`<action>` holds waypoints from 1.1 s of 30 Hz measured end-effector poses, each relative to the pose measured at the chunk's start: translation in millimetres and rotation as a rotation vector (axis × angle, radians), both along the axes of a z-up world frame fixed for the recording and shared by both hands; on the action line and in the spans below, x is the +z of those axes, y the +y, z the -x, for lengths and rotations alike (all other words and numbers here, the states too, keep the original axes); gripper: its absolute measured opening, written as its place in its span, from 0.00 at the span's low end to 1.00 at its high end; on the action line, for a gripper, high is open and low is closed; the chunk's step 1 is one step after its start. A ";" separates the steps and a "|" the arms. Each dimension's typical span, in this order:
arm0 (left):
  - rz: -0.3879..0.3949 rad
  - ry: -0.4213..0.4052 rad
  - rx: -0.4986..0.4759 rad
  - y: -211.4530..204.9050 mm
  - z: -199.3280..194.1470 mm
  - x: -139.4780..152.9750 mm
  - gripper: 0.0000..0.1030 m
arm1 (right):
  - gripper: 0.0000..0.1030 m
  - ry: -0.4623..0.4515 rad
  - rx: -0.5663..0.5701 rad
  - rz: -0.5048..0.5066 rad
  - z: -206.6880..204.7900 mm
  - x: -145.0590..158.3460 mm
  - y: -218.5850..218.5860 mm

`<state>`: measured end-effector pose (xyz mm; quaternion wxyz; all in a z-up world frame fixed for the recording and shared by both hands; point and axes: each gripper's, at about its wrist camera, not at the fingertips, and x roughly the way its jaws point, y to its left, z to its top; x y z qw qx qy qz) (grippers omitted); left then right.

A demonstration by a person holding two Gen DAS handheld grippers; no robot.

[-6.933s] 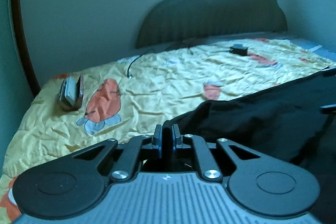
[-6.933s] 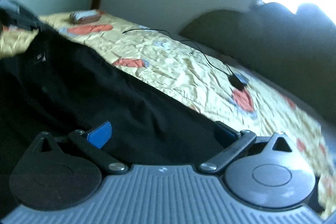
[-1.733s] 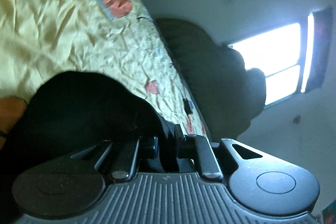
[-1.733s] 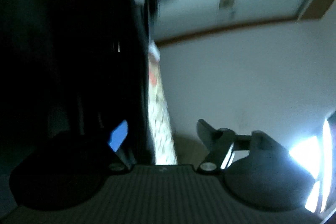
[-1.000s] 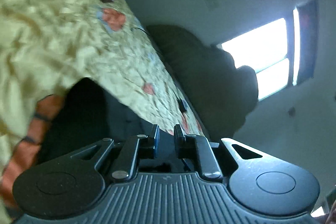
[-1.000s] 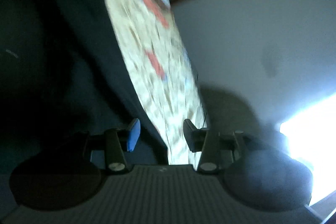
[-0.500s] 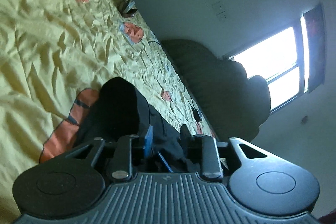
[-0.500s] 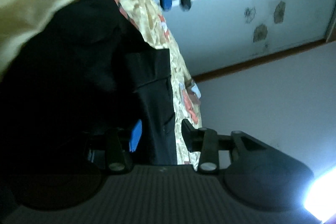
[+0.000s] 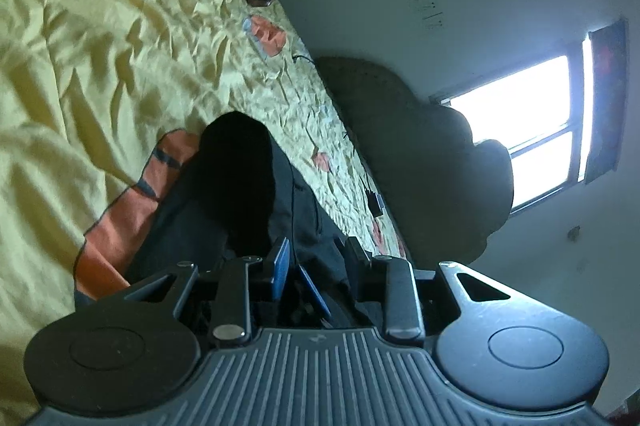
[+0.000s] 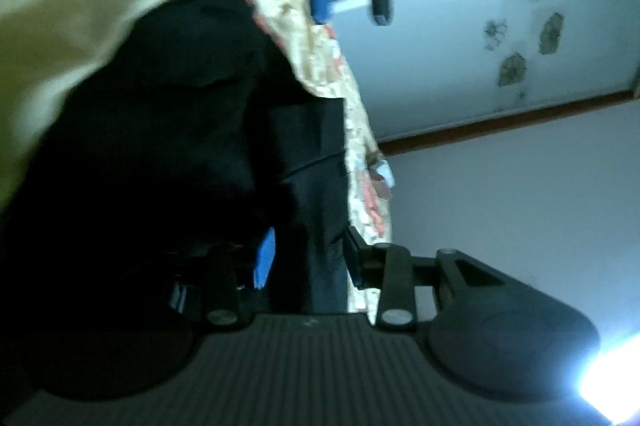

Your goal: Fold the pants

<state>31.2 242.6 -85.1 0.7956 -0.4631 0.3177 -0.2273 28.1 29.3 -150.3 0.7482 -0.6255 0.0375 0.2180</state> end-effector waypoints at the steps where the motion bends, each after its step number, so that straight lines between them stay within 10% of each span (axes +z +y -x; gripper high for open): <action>1: -0.001 0.002 0.001 -0.7 0.5 -0.6 0.28 | 0.33 0.009 -0.006 0.008 -4.3 -1.2 2.8; 5: 0.030 0.010 0.007 0.0 2.0 -3.2 0.31 | 0.13 0.047 -0.048 -0.002 -27.5 -2.7 14.8; 8: 0.032 0.013 0.036 1.7 3.0 -3.7 0.53 | 0.02 0.023 -0.064 -0.028 -24.1 -0.5 12.3; 25: 0.154 0.157 0.029 -60.2 -79.9 -24.6 0.62 | 0.00 -0.042 -0.121 -0.174 -3.1 24.6 -1.0; 28: 0.104 0.130 0.029 -65.8 -89.4 -19.0 0.53 | 0.00 -0.042 -0.097 -0.150 7.8 18.7 -1.0; 31: -0.025 0.058 -0.002 -68.9 -92.0 -7.3 0.20 | 0.00 -0.088 -0.084 -0.144 19.2 14.0 -7.1; 33: -0.043 0.044 -0.021 -69.4 -95.1 -4.2 0.11 | 0.27 -0.110 -0.087 -0.136 27.9 16.5 -16.2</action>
